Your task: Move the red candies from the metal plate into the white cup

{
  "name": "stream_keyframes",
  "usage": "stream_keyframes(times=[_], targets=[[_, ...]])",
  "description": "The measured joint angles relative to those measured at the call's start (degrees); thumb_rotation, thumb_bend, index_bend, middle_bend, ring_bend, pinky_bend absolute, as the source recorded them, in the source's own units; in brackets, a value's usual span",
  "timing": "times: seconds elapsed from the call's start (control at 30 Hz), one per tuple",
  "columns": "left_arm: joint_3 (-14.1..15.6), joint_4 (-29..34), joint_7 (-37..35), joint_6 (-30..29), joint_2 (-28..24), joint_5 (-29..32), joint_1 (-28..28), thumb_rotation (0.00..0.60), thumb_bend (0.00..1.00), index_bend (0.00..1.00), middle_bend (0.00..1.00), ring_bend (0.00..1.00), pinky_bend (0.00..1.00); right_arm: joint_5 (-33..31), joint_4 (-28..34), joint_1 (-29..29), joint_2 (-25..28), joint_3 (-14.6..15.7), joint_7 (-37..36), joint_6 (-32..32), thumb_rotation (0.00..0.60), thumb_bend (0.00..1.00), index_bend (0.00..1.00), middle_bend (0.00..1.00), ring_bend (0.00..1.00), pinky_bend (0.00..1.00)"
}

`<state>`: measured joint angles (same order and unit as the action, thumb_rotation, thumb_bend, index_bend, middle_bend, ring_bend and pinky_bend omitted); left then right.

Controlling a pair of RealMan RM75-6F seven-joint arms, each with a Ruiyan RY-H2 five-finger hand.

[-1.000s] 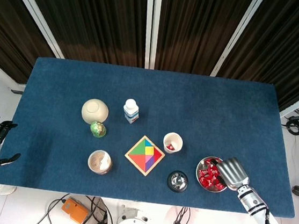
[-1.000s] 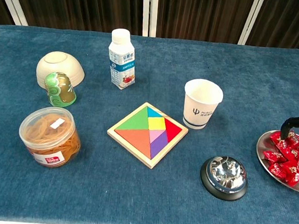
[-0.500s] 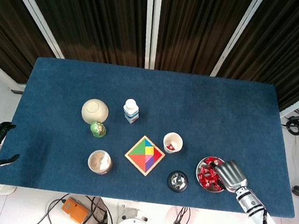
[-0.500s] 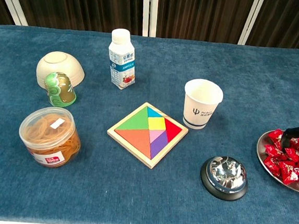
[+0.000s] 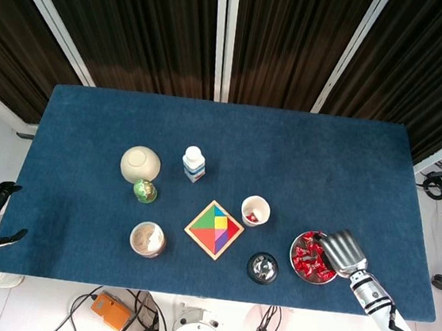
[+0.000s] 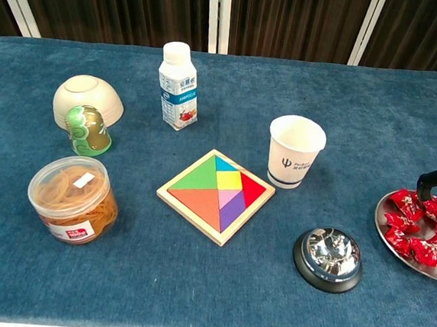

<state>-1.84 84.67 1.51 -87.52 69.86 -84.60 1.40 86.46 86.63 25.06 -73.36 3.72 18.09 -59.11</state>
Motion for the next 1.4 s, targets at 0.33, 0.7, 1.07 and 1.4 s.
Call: stream_keyframes(times=[0.33, 0.7, 1.07, 1.4], targets=[[-0.3, 0.3, 0.3, 0.1, -0.2, -0.4, 0.5, 0.600, 0.02, 0.21, 0.17, 0.00, 0.00, 5.4, 9.2, 3.5, 2.8, -4.9, -1.9, -4.2, 0.600, 0.69, 0.61, 0.86, 1.00, 1.00], [-0.3, 0.9, 0.9, 0.3, -0.7, 0.0, 0.4, 0.600, 0.02, 0.21, 0.17, 0.00, 0.00, 0.6, 8.0, 12.7, -5.0, -10.8, 0.8, 4.4, 0.600, 0.69, 0.55, 0.86, 1.00, 1.00], [-0.2, 0.6, 0.5, 0.0, -0.7, 0.2, 0.0, 0.600, 0.02, 0.21, 0.17, 0.00, 0.00, -1.2, 4.3, 14.4, -8.5, -10.9, 2.2, 4.5, 0.600, 0.56, 0.32, 0.86, 1.00, 1.00], [-0.2, 0.1, 0.1, 0.4, -0.4, 0.0, 0.2, 0.600, 0.02, 0.21, 0.17, 0.00, 0.00, 2.0, 6.5, 9.1, -2.6, -7.7, 0.6, -3.9, 0.600, 0.47, 0.36, 0.86, 1.00, 1.00]])
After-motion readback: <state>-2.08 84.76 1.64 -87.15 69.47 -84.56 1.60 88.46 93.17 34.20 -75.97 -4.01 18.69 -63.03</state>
